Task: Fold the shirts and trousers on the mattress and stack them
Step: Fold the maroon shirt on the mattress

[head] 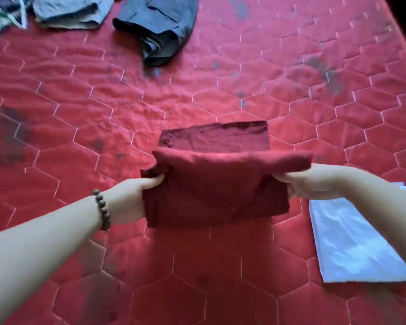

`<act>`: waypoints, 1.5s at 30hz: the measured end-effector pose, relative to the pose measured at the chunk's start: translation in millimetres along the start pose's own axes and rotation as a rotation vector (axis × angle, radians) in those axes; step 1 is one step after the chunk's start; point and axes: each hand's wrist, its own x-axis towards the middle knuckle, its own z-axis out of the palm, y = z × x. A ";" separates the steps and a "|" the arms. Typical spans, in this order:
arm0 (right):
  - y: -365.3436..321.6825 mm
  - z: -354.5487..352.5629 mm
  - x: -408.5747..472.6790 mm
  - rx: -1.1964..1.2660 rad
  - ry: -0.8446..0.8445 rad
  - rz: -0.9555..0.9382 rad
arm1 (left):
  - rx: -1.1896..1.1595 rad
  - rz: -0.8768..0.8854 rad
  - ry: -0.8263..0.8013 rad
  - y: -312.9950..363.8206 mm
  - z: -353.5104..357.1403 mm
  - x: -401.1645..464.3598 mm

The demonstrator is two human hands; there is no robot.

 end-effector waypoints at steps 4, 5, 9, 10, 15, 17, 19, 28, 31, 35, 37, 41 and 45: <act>-1.7 11.1 51.3 0.143 0.220 0.222 | -0.138 -0.054 -0.010 8.4 -5.6 25.7; 2.0 14.9 61.9 0.118 0.322 0.271 | -0.134 -0.036 0.060 10.4 -1.4 31.8; 16.9 25.5 80.6 0.146 0.571 0.190 | -0.074 0.132 0.193 21.9 7.4 56.6; 16.2 26.6 82.4 0.209 0.601 0.122 | -0.096 0.154 0.197 27.2 5.9 61.2; 16.4 34.9 93.9 0.155 0.782 -0.179 | -0.282 0.160 0.176 45.1 9.0 78.5; 14.2 29.3 93.8 0.202 0.865 -0.256 | -0.341 0.135 0.145 50.9 9.7 84.1; 16.9 22.2 94.2 0.195 0.874 -0.241 | -0.290 0.122 0.145 54.5 12.4 90.3; 7.2 27.1 96.7 -0.212 1.273 -0.185 | 0.478 0.403 0.827 49.8 21.0 84.3; -8.4 50.6 108.5 -0.631 1.203 -0.442 | 0.893 0.843 0.982 46.6 45.6 69.7; -12.6 81.4 138.0 -0.981 0.758 -0.447 | 1.512 0.998 0.535 19.7 91.0 86.2; -5.4 82.3 148.2 -1.053 0.667 -0.416 | 1.641 0.829 0.480 13.0 89.0 98.0; -0.1 54.1 154.6 -1.089 0.744 -0.348 | 1.590 0.736 0.603 7.1 58.9 113.1; 10.5 19.4 152.9 -0.982 0.880 -0.186 | 1.615 0.784 0.647 0.9 54.3 116.5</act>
